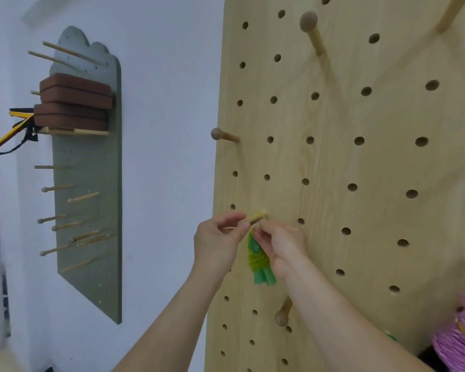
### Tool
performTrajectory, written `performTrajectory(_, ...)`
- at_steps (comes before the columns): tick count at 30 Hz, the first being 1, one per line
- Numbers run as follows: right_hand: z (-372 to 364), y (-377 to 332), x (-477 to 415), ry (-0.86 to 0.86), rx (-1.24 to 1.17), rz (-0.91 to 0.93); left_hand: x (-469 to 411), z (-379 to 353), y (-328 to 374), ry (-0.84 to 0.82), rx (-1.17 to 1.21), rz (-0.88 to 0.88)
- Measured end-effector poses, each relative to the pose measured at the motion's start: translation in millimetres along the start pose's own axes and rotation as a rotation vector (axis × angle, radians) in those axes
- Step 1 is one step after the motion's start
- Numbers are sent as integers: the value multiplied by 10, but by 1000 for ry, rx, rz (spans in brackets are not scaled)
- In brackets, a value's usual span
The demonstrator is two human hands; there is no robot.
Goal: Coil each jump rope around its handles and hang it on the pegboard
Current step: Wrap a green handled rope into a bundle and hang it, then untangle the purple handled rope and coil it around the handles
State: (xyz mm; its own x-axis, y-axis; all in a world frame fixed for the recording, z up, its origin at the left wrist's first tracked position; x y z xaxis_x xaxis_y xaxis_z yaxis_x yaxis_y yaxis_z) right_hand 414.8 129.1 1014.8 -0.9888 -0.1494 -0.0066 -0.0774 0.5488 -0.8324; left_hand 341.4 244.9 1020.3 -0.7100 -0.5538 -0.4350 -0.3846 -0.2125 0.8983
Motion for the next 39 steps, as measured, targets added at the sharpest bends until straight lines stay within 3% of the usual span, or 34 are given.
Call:
performTrajectory(4,16,-18,-43,108,41,81,-8,13,2,40,-5,-3)
performTrajectory(9,-26,34,-94,126,303,131,9,15,-23,-5,37,62)
performTrajectory(15,68,-101,64,135,407,285,191,182,-55,-6,-84,44)
performTrajectory(19,44,-86,388,-99,661,354,443,348,-194,1,-123,78)
performTrajectory(25,157,420,817,-604,1118,198,1039,428,-655,-121,-311,85)
performTrajectory(30,624,1178,965,-740,1343,61,1670,548,-1264,-148,-640,104)
performTrajectory(39,2334,3318,1324,-1059,1589,-428,3506,842,-3376,-230,-869,519)
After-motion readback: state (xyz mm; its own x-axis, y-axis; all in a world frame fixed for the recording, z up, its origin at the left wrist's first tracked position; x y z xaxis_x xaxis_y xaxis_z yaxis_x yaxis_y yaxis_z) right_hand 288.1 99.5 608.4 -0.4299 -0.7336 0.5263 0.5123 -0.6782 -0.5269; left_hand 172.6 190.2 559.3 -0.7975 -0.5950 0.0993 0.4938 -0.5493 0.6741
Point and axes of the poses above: each hand's wrist, its own x-axis away from the middle knuckle, its own z-axis out of the back of the hand, y = z × x, the point moved 4 cm from there along -x, towards the middle knuckle, and after that the axes turned 3 degrees about -x, right-handed, at the moved point
